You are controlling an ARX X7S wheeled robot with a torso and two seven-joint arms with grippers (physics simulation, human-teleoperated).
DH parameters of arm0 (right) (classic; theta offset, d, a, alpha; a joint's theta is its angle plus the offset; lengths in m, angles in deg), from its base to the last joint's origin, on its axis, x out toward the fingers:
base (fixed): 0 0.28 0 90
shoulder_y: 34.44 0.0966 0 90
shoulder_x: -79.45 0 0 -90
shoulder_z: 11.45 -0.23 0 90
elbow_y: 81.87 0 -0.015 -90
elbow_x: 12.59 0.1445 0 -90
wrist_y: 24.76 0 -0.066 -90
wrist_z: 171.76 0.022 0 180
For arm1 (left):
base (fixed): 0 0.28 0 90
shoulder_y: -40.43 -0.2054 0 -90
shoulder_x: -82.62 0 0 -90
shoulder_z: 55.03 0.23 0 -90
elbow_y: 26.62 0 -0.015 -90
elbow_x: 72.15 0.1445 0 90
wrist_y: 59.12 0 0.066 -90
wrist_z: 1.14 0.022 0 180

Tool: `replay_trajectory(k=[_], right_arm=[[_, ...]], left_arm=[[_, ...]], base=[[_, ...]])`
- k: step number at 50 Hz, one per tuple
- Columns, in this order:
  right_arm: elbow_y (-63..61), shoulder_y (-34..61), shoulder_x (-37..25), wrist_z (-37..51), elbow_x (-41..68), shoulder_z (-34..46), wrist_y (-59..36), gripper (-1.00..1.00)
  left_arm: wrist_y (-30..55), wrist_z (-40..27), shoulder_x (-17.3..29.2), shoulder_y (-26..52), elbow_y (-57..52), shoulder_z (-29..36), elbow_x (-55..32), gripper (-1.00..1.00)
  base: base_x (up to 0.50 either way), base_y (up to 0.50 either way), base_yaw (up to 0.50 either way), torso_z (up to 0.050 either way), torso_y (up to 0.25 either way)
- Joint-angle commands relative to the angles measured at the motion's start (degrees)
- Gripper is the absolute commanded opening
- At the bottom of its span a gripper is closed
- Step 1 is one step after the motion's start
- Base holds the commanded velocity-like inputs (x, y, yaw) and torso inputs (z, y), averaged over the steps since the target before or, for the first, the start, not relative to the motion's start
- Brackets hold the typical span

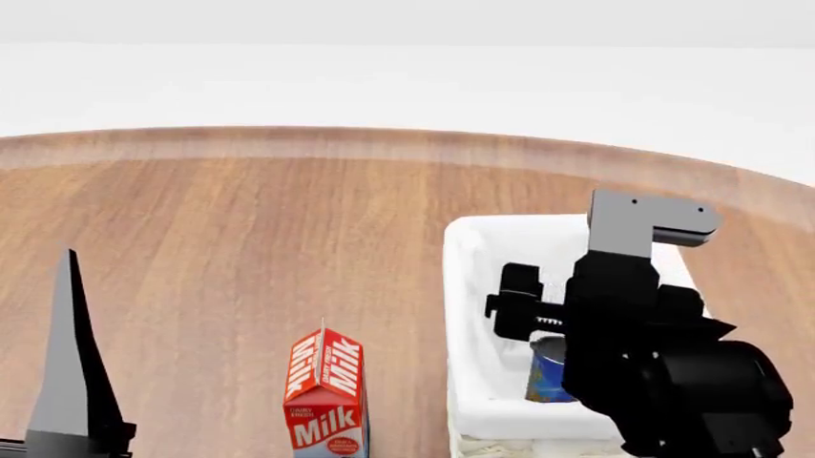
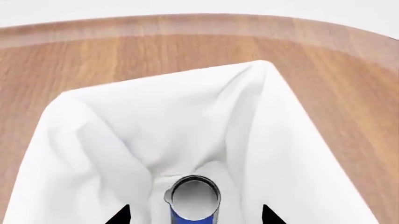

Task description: Pick up the alphabet soup and the tomato sauce, and put them in the basket.

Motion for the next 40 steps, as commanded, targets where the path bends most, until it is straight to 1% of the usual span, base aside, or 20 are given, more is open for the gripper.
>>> replay_trajectory(k=[1,6,7,9,14,25,34,40], right_arm=[[0.1,0.1,0.0,0.0,-0.5,-0.4,0.4,1.00],[-1.2,-0.2,-0.1,0.1,-0.6,-0.6,1.3,1.00],[-3.0,-0.5,-0.5,1.1,-0.2,-0.8,0.8,1.00],[-4.4,-0.8,-0.7,0.3,-0.4,-1.2,2.7,1.00],[-9.7,-0.9,-1.9,0.8,-0.1,-1.7,3.5,1.00],[-21.4,0.9,-5.5,5.1,4.4,-3.3,-2.7,1.00],[-27.8,0.3,-8.1,6.2,6.3,-3.7,-4.7,1.00],[-37.4,-1.4,-11.7,7.7,10.5,-3.9,-8.7,1.00]], left_arm=[[0.2,-0.1,0.1,0.2,-0.1,0.1,-0.1,1.00],[0.2,-0.1,0.1,0.2,-0.1,0.1,-0.1,1.00],[0.3,-0.1,0.1,0.3,-0.1,0.2,-0.1,1.00],[0.4,-0.1,0.1,0.3,-0.1,0.3,-0.1,1.00],[0.3,-0.1,0.2,0.3,-0.1,0.1,-0.2,1.00],[-0.1,-0.4,0.4,0.0,-0.1,0.1,-0.3,1.00],[-0.1,-0.5,0.5,0.1,0.2,0.3,-0.3,1.00],[-0.1,-0.6,0.6,0.0,-0.2,0.1,-0.3,1.00]], base=[[0.00,0.00,0.00,0.000,0.000],[0.00,0.00,0.00,0.000,0.000],[0.00,0.00,0.00,0.000,0.000],[0.00,0.00,0.00,0.000,0.000],[0.00,0.00,0.00,0.000,0.000],[0.00,0.00,0.00,0.000,0.000],[0.00,0.00,0.00,0.000,0.000],[0.00,0.00,0.00,0.000,0.000]])
